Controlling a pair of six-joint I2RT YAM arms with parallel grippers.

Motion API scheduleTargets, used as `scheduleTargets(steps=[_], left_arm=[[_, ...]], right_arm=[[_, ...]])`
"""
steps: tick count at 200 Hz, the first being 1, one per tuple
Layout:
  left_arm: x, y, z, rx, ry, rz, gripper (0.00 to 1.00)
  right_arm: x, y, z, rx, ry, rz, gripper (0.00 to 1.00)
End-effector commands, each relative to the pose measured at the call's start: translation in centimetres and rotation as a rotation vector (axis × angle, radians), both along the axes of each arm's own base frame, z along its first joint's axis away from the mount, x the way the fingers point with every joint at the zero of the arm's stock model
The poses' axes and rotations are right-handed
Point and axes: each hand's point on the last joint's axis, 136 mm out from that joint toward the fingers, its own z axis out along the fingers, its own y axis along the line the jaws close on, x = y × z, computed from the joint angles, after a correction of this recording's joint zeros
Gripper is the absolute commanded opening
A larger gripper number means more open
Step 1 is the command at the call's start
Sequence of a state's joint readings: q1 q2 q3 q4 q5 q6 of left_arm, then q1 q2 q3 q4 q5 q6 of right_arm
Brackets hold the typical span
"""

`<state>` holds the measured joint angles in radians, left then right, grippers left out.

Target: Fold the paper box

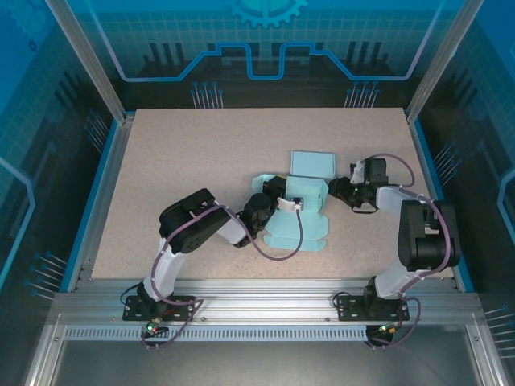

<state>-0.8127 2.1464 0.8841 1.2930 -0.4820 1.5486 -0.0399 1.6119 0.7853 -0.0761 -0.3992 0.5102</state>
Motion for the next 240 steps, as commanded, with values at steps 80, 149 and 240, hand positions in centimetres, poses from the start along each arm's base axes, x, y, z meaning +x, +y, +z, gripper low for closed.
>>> scheduleTargets(steps=[80, 149, 240], left_arm=[[-0.2, -0.5, -1.8, 0.052, 0.004, -0.02, 0.11], [-0.5, -0.9, -1.7, 0.042, 0.0, -0.042, 0.11], [-1.4, -1.5, -1.7, 0.032, 0.009, -0.09, 0.11]], right_arm=[[-4.3, 2.6, 1.5, -0.083, -0.078, 0.027, 0.49], [-3.4, 4.0, 1.5, -0.179, -0.154, 0.072, 0.54], [-0.3, 4.2, 0.3, -0.397, -0.253, 0.029, 0.49]])
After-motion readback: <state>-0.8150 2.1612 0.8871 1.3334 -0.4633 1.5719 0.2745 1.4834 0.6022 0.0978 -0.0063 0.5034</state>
